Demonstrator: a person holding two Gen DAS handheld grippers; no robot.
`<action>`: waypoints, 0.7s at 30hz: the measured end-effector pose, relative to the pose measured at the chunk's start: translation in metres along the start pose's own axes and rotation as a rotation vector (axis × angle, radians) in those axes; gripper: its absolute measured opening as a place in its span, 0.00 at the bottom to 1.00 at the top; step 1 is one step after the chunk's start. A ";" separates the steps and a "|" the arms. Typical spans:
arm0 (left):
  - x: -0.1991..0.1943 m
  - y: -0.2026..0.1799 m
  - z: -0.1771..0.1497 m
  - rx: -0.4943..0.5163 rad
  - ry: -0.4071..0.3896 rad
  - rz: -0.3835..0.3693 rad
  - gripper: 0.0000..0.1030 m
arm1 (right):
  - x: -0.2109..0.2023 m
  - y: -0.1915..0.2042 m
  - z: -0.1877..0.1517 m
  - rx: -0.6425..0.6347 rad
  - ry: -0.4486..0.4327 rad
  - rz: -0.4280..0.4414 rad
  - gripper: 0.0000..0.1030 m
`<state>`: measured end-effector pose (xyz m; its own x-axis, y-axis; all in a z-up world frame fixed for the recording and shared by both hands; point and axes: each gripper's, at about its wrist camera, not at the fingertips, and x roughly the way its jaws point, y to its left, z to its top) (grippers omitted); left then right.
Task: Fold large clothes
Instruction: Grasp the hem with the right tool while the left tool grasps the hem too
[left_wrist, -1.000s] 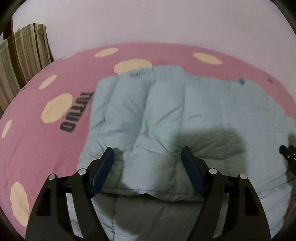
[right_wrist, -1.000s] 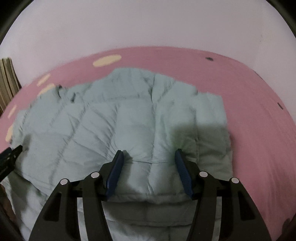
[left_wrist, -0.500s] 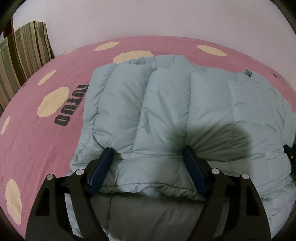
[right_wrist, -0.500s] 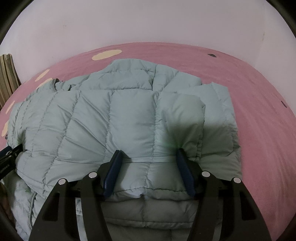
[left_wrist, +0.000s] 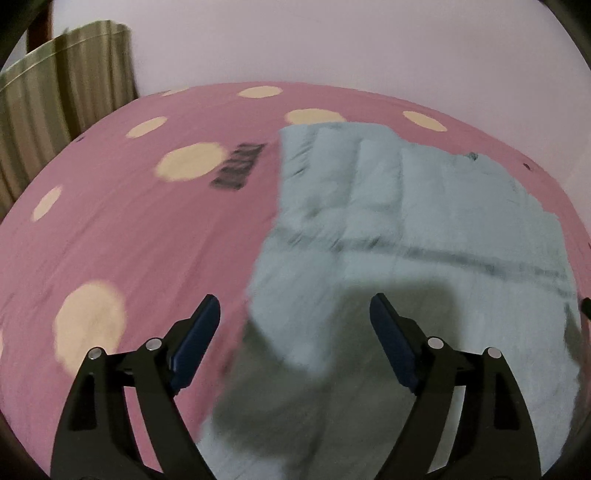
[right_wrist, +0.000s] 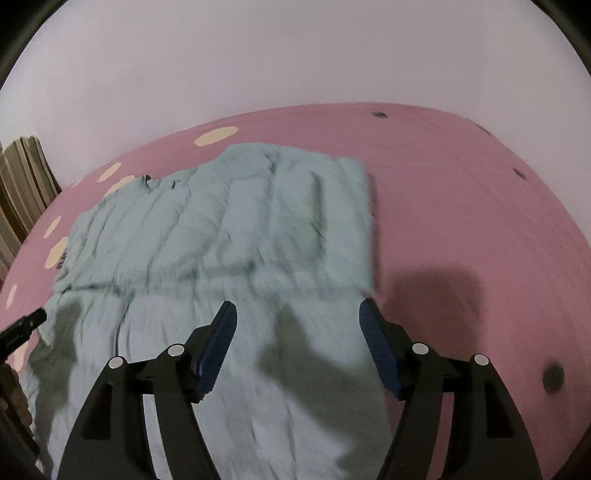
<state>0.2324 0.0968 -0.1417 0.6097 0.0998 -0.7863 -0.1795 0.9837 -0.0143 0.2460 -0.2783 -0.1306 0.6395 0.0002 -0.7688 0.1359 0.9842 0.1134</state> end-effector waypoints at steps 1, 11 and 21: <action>-0.008 0.009 -0.011 -0.010 0.005 -0.003 0.81 | -0.007 -0.005 -0.008 0.003 0.005 -0.006 0.66; -0.059 0.059 -0.094 -0.048 0.077 -0.068 0.81 | -0.057 -0.048 -0.091 0.058 0.076 -0.011 0.67; -0.072 0.061 -0.128 -0.092 0.107 -0.145 0.72 | -0.072 -0.044 -0.138 0.048 0.116 0.035 0.66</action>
<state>0.0789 0.1301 -0.1652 0.5498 -0.0631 -0.8329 -0.1683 0.9683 -0.1845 0.0897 -0.2971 -0.1668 0.5530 0.0581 -0.8312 0.1523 0.9737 0.1693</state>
